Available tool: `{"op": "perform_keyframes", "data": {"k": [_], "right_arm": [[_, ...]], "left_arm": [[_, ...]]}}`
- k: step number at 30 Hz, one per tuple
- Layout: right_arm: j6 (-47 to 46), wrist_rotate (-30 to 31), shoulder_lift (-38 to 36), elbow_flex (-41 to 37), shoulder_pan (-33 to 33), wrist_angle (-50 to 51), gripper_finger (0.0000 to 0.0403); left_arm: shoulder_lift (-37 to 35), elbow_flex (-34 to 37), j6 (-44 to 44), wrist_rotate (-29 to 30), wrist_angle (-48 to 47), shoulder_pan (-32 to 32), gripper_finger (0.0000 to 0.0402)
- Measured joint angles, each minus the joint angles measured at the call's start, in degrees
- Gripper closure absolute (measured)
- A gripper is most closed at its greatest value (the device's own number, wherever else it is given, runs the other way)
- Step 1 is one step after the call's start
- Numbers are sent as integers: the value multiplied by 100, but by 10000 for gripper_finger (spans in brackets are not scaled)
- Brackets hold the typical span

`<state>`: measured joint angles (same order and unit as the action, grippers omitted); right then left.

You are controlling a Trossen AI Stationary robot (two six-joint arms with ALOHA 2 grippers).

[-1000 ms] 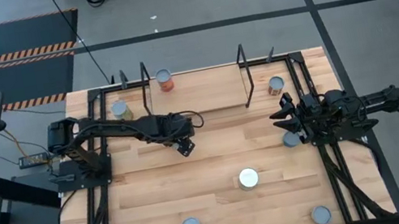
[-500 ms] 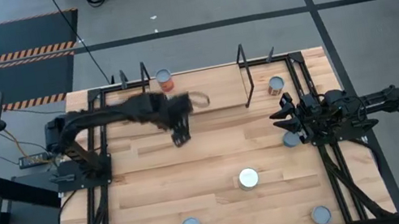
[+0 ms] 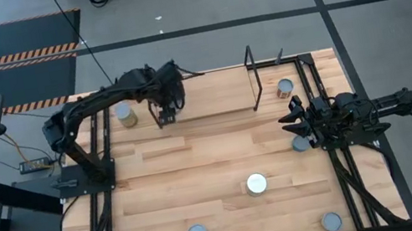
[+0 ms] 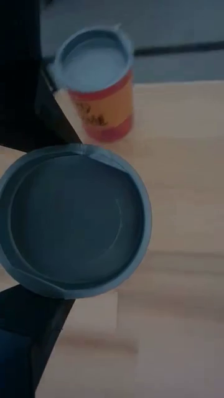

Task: Pick and place cans onto a shelf
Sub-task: Put the canned spaghetti sauce on the shelf

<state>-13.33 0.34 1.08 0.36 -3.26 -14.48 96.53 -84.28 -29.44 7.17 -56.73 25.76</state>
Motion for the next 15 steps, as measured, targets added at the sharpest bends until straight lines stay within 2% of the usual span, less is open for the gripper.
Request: {"op": "perform_keyframes", "data": {"k": [5, 15], "right_arm": [[-1, 0, 1, 0, 0, 0, 270], [-1, 0, 0, 1, 1, 0, 270]], "left_arm": [[0, 416, -333, -24, 699, 142, 123], [33, 950, -592, -95, 994, 381, 124]]}}
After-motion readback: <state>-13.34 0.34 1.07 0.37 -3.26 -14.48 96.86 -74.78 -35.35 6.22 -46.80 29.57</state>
